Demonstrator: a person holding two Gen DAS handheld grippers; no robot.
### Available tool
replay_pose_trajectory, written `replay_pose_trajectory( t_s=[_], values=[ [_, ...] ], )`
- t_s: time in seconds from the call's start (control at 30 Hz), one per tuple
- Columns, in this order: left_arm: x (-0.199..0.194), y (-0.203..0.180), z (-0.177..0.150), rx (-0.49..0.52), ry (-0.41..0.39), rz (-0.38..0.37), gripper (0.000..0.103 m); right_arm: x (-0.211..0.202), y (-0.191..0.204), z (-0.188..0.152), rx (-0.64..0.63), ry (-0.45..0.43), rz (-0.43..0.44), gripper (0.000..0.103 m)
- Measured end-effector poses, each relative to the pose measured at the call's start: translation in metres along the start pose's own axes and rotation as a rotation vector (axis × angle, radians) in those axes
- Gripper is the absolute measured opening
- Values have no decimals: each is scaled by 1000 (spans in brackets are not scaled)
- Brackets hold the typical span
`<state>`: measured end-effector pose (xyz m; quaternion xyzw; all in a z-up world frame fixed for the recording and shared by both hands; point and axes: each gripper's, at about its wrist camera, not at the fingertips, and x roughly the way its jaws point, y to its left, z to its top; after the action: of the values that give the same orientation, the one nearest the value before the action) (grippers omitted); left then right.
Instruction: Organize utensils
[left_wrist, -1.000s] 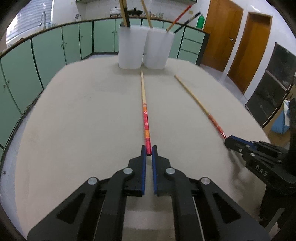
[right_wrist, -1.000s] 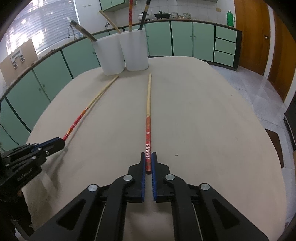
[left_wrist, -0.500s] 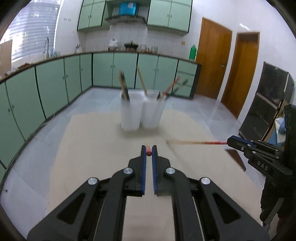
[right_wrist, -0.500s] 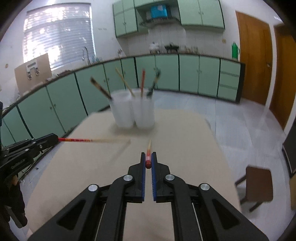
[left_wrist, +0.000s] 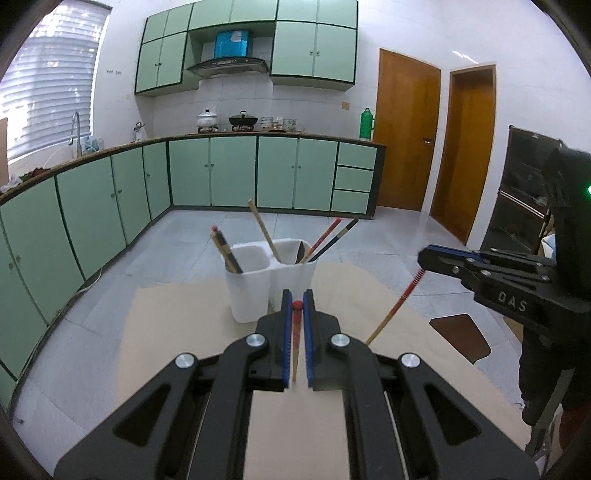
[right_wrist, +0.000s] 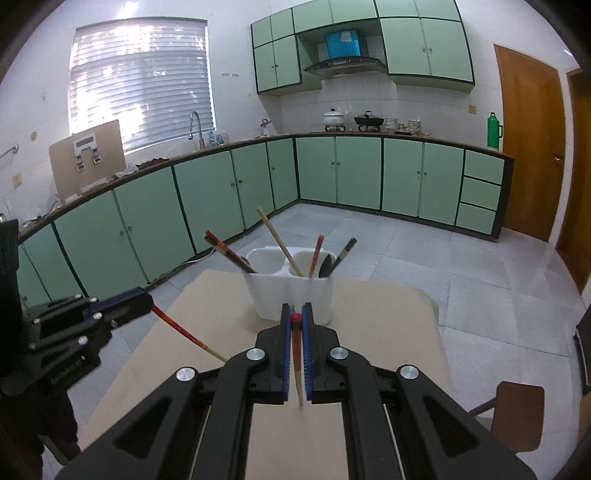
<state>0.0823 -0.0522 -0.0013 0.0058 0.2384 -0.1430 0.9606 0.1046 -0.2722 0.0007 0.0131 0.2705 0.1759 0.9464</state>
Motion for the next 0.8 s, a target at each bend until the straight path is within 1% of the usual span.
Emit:
replay_pose_trajectory(
  t_s=[0.2, 0.33, 0.43, 0.5, 0.57, 0.67, 0.73, 0.8],
  values=[
    [6, 4, 11, -3, -8, -16, 5, 1, -10, 26, 17, -24, 27, 6],
    [-3, 8, 30, 5, -53, -16, 5, -7, -14, 55, 18, -77, 56, 6],
    [-9, 7, 56, 28, -110, -7, 5, -13, -15, 81, 17, -134, 79, 6],
    [-12, 8, 77, 41, -158, 5, 5, -12, -16, 101, 15, -175, 75, 6],
    [-11, 9, 98, 38, -199, 9, 5, -6, -16, 119, 18, -196, 65, 6],
    [-1, 10, 128, 43, -264, 39, 5, 7, -17, 138, 14, -220, 28, 6],
    [10, 11, 142, 40, -291, 54, 5, 23, -20, 147, 24, -219, 19, 6],
    [23, 12, 150, 40, -301, 76, 5, 38, -21, 150, 18, -211, -6, 6]
  ],
)
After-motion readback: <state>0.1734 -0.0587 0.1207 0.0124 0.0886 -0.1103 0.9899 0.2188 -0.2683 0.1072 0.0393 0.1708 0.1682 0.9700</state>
